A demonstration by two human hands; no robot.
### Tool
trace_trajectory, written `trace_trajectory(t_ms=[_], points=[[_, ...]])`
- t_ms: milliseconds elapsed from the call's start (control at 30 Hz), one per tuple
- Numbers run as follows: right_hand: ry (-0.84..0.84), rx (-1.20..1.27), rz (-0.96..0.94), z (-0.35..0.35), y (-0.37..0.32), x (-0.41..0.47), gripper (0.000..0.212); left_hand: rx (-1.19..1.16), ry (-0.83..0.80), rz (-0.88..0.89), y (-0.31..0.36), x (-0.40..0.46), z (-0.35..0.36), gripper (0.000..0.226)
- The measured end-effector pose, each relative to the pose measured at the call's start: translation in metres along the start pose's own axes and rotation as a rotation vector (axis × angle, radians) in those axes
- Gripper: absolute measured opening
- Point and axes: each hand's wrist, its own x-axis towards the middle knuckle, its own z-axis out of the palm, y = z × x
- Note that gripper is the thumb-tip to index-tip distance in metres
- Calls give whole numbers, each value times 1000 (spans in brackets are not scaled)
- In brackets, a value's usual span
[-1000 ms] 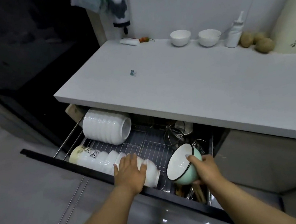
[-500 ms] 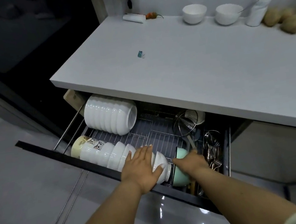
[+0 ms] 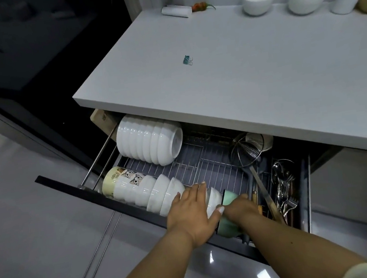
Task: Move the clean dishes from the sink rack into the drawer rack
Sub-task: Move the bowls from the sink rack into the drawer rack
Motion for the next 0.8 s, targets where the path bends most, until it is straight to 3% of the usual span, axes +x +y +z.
trace_trajectory(t_ms=[67,333,533,800], points=[[-20,19,-2,4,-1,2,92,-5,1,1,0,0,1,80],[-141,113,-50,6,-1,5,108,-17,12,5,-1,0,2,93],[-43,89,-94,-6,5,-1,75,0,2,3,0,0,-1,87],[76,21,-236,-31,25,-51,63,-8,15,9,1,1,-1,74]])
